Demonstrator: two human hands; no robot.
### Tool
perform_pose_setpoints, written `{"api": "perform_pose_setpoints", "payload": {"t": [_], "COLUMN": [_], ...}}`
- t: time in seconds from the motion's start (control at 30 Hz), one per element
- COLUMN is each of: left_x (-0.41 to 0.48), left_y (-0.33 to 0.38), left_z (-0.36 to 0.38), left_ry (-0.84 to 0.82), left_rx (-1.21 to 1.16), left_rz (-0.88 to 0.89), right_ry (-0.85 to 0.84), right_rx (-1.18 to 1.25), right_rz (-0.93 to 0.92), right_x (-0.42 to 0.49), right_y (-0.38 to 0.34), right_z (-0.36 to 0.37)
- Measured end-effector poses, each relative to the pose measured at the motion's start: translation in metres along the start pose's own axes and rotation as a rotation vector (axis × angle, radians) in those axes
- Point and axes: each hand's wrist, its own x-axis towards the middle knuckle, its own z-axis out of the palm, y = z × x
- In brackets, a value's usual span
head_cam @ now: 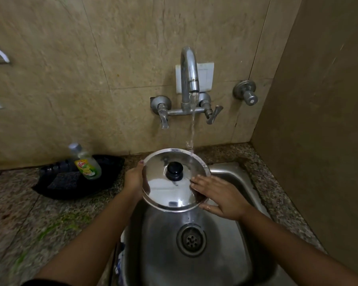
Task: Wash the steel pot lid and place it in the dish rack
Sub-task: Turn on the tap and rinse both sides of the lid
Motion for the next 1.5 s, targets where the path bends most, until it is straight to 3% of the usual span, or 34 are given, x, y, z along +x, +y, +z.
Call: {"api": "perform_pose_setpoints", "payload": {"t": [0.13,0.23,0.33,0.4,0.47,0.6,0.73,0.8,0.9,0.93,1.07,1.13,1.2,1.27,1.4,1.5], "left_x": [0.002,0.006,0.011,0.011,0.01,0.0,-0.015,-0.012,-0.013,-0.016,-0.017,-0.008,-0.001,0.001,-0.01,-0.02], "left_y": [-0.009,-0.015,-0.026,-0.032,-0.034,-0.038,-0.047,-0.051,-0.052,-0.052,-0.042,-0.042,-0.043,-0.046,-0.053,-0.044], "left_z": [-0.009,-0.019,-0.036,-0.034,-0.031,-0.033,-0.028,-0.027,-0.017,-0.011,0.004,0.003,-0.001,-0.006,0.009,0.026], "left_ry": [-0.056,-0.139,-0.368,-0.43,-0.397,-0.531,-0.423,-0.353,-0.276,-0.26,-0.183,-0.144,-0.075,-0.051,-0.114,-0.158], "left_rx": [0.004,0.102,0.291,0.412,0.286,0.07,0.051,-0.007,-0.101,-0.106,-0.114,-0.12,-0.117,-0.083,-0.082,-0.102], "left_rz": [-0.194,-0.314,-0.436,-0.314,-0.169,-0.209,-0.033,-0.03,-0.05,-0.055,-0.063,-0.064,-0.052,-0.047,-0.056,-0.073], "right_ry": [0.01,0.141,0.254,0.213,0.113,-0.014,-0.084,-0.116,-0.221,-0.26,-0.36,-0.447,-0.472,-0.433,-0.291,-0.266], "right_rx": [-0.008,0.096,0.211,0.327,0.416,0.771,0.928,0.782,0.136,0.054,0.102,0.168,0.095,-0.027,-0.108,0.028], "right_rz": [-0.182,-0.172,0.032,0.224,0.388,0.657,0.832,0.823,0.683,0.617,0.202,0.083,0.117,0.271,0.511,0.389], "right_x": [0.012,0.028,0.056,0.074,0.088,0.105,0.12,0.126,0.121,0.117,0.09,0.066,0.043,0.033,0.066,0.098], "right_y": [-0.003,-0.007,-0.019,-0.024,-0.016,0.006,0.013,0.01,-0.004,-0.016,-0.053,-0.054,-0.031,-0.003,0.016,-0.025], "right_z": [-0.005,-0.02,-0.042,-0.049,-0.046,-0.025,-0.008,-0.003,0.012,0.016,0.022,0.012,0.003,0.0,0.006,0.01]}}
